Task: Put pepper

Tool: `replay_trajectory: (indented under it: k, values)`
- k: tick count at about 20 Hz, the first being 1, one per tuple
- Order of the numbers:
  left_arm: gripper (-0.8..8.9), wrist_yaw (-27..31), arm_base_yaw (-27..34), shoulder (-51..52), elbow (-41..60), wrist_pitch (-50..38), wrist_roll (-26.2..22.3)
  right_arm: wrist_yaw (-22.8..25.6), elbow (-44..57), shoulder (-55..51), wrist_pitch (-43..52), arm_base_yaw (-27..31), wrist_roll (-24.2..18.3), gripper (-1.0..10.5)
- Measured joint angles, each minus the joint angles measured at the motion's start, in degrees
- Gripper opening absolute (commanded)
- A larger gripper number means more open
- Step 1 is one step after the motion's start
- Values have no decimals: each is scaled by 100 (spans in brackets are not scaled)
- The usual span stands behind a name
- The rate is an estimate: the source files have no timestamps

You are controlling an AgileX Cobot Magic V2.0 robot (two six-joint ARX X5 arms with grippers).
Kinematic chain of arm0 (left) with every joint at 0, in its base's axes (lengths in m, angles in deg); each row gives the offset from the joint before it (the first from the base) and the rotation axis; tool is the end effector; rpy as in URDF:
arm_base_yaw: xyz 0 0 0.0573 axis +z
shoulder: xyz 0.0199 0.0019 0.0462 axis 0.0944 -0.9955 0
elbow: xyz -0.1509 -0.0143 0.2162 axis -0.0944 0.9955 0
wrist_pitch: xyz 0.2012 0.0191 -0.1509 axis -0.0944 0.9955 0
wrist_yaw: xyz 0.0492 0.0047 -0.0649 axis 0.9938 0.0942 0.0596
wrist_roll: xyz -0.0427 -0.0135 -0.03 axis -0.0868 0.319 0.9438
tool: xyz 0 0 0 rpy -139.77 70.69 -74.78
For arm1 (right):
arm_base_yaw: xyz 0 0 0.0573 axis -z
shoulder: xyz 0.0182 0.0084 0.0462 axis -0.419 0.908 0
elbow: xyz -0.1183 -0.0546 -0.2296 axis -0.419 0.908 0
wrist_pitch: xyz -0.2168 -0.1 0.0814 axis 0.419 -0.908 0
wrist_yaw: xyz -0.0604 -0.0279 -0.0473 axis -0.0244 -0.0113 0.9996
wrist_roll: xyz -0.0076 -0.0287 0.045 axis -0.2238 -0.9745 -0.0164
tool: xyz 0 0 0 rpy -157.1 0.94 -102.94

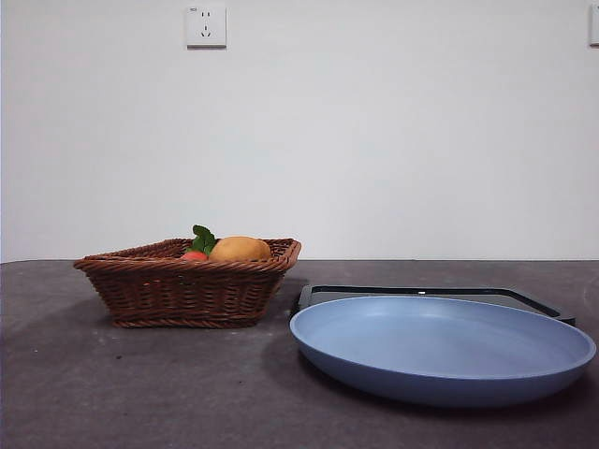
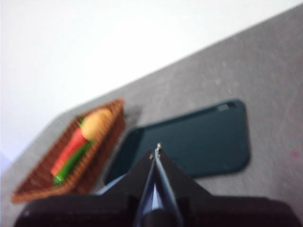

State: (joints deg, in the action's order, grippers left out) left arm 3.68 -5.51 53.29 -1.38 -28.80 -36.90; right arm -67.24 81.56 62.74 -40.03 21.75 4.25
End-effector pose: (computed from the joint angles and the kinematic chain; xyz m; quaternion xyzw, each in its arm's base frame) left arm 0.0915 -0.0077 0.1836 -0.2031 0.0535 -0.1260 0.9695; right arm 0.0927 0.0124 0.1827 0.2240 0.0587 0.1468 0.9617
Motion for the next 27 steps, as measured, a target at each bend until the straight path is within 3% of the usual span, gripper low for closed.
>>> replay_trajectory:
  k: [5,10,15,20,25,27]
  values:
    - [6,-358,0,-485,-817,378,42,-2,-874,555,-22,0,33,5]
    - [6,-914,0,-1305,-1604,772,-98,-295,-1897,1410,-881,0,-326,5]
    - [6,-1622,0,-2166,-2498,1563,-675,-761,-3143,2361,-2310,0,-1084,5]
    - [6,-2201,0,-2900,-3311,2597,-1451,-907,-4199,3165,-3805,-55,-2011,5]
    - [6,-2345,0,-3392,-3945,3825,-2358,-907,-5007,3757,-5259,-190,-2992,6]
    - [10,-2345,-2,-3412,-4017,3967,-2566,-907,-5071,3810,-5423,-190,-3202,8]
